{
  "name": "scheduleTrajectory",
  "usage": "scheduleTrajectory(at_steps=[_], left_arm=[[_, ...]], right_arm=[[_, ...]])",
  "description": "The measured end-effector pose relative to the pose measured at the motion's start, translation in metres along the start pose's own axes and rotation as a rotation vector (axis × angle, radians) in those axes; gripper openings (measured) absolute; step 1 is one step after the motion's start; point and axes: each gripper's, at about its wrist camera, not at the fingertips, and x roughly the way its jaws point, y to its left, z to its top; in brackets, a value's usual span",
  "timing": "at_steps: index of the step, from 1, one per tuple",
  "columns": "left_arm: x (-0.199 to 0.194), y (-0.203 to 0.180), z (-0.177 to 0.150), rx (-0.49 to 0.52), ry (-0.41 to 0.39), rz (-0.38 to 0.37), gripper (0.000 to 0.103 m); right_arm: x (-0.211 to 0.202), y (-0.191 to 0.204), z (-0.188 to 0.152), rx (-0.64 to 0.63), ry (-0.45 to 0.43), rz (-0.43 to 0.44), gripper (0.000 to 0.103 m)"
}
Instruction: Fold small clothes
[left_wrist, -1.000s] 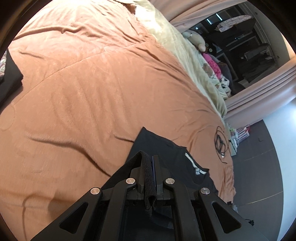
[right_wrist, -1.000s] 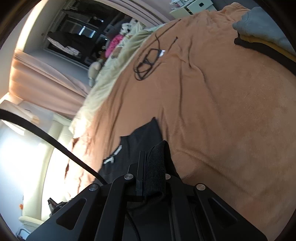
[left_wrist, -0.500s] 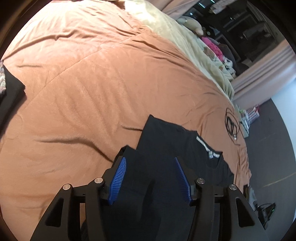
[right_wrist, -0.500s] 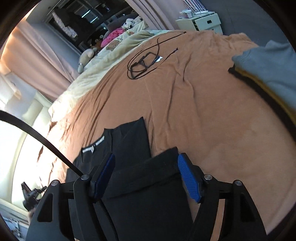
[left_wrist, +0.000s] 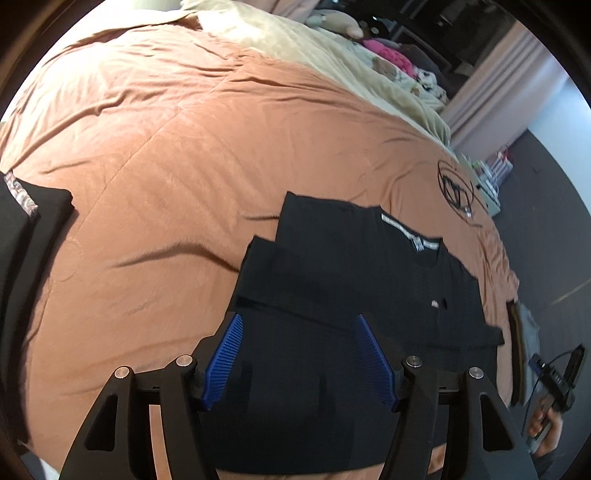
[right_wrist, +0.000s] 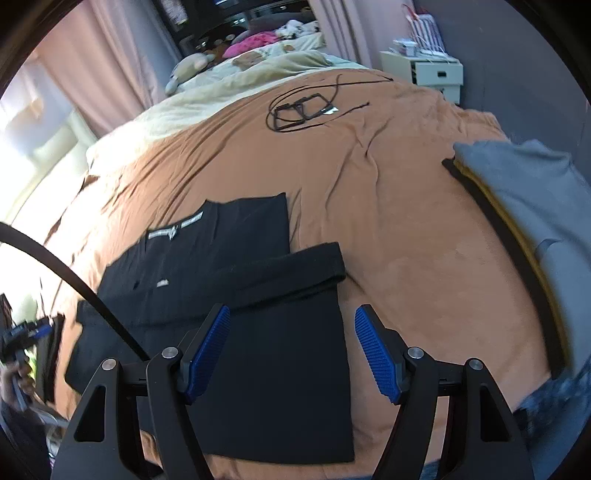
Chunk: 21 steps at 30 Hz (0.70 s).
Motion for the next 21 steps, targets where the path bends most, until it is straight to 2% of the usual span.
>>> scheduleTrajectory(at_steps=[4,6,7,9,13,21], left_arm=[[-0.006,-0.006,-0.014,0.061,0.018,0.014,0.066],[-0.008,-0.009,-0.020,0.092,0.027,0.030,0.067],[-0.007,-0.010,-0.024,0.109,0.034,0.039,0.072],[-0.004,-0.013,-0.028,0.135,0.045,0.054,0.079],[0.017,-0.029,-0.034,0.249,0.095,0.122,0.083],[0.066,-0.048,-0.043,0.383,0.178,0.219,0.085]], right_arm=[[-0.011,0.011,-0.004,-0.073,0.012,-0.047,0.069],[-0.013,0.016,-0.008,-0.105,0.029,-0.057,0.075],[-0.012,0.018,-0.009,-0.118,0.036,-0.061,0.081],[-0.008,0.021,-0.013,-0.149,0.061,-0.068,0.085],[0.012,0.026,-0.015,-0.205,0.110,-0.101,0.091],[0.065,0.036,-0.010,-0.257,0.171,-0.118,0.091]])
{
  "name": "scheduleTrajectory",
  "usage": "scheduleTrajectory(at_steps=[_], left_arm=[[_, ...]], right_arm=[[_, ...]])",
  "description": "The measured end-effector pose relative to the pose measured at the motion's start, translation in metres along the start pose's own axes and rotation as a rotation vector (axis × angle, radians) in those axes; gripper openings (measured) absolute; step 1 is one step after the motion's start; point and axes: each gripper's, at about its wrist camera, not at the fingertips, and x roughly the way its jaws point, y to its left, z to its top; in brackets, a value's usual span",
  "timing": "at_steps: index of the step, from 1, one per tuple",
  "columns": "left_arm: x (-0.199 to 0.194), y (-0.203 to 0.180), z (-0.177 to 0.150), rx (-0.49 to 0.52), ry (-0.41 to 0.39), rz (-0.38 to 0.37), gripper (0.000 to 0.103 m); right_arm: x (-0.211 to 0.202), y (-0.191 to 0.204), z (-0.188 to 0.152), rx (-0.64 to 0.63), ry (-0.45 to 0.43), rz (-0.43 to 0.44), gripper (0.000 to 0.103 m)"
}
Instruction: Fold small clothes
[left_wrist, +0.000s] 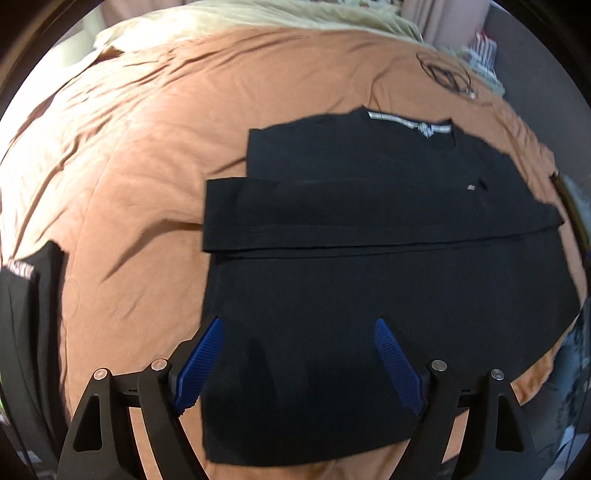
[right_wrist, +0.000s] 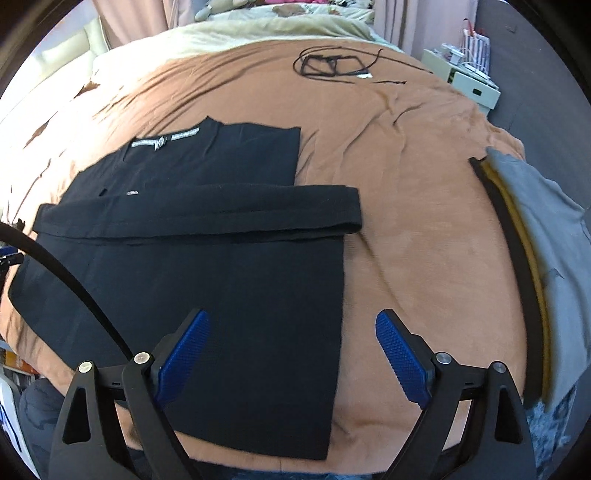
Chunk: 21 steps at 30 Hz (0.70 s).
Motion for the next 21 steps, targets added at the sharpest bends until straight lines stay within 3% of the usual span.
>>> scheduleTrajectory(at_steps=[11,21], left_arm=[[0.057,-0.017,0.021,0.119,0.095,0.166,0.085],[0.079,-0.018,0.053,0.156,0.085,0.242,0.101]], right_arm=[[0.064,0.030,0.025,-0.114,0.084,-0.094,0.091],[0.106,0.045,0.058,-0.160,0.097,-0.150,0.091]])
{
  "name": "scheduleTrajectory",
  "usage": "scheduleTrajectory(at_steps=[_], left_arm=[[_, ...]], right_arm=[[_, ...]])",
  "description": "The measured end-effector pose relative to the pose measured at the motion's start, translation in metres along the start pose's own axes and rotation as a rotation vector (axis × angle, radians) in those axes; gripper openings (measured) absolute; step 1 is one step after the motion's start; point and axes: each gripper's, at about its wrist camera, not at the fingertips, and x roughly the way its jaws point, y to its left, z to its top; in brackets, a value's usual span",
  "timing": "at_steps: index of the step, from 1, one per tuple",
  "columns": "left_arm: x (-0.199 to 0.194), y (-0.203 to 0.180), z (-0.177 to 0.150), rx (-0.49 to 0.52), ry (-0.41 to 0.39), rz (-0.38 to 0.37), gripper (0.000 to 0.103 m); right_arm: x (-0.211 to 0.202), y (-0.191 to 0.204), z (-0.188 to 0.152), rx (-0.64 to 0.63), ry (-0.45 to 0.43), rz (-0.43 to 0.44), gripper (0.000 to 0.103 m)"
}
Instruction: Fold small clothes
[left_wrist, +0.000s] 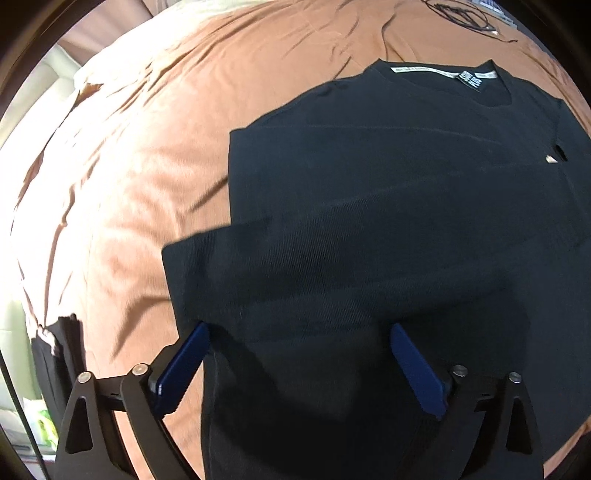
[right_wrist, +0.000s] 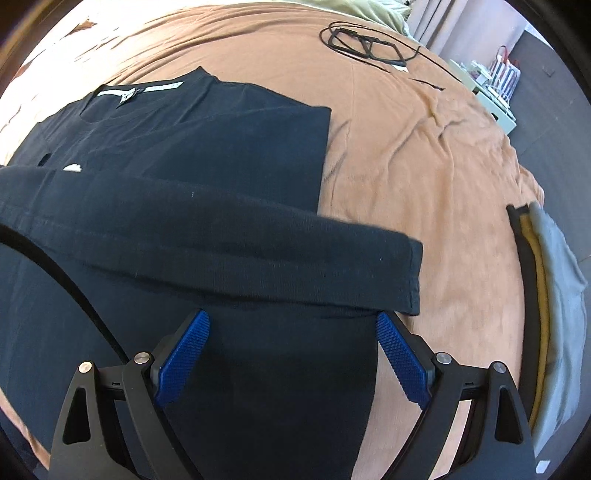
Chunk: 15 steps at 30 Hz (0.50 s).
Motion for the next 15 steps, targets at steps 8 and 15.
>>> scheduleTrajectory(at_steps=[8,15], left_arm=[[0.008,0.007,0.024,0.002,-0.020,0.021,0.103],[0.009,0.009,0.050,-0.008,-0.037,0.046,0.103]], right_arm=[[0.016,0.005,0.031,0.005,-0.010,-0.024,0.091],[0.025,0.004,0.060,0.017,-0.025,-0.042,0.091]])
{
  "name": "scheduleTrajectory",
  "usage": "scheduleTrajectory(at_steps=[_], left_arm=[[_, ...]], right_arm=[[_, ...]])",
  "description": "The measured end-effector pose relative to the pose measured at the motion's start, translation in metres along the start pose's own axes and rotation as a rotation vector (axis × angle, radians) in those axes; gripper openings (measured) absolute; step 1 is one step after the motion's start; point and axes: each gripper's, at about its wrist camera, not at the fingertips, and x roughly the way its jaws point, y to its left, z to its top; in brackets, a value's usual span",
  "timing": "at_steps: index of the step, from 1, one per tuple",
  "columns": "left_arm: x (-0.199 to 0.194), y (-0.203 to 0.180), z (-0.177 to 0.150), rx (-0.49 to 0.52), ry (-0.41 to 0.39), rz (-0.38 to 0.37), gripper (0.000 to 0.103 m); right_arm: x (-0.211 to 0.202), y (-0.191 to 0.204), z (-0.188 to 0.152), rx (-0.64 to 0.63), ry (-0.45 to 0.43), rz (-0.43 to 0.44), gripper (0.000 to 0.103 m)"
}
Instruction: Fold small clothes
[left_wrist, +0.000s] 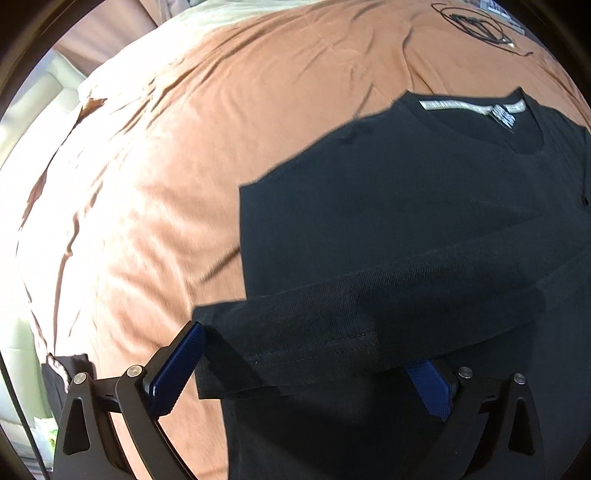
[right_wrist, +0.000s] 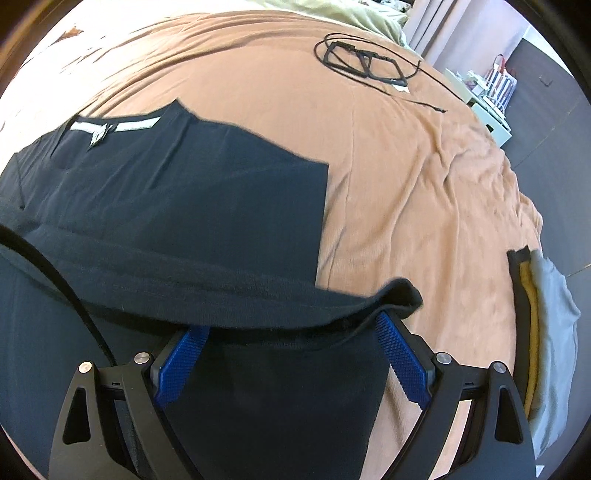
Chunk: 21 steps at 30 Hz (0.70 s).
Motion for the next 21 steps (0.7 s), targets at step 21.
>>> scheduleTrajectory(at_steps=[21], left_arm=[[-0.041,0.085,0.044,-0.209,-0.147,-0.019,0.099]], right_arm=[[-0.035,-0.057,0.013,0.169,-0.128,0.145,0.091]])
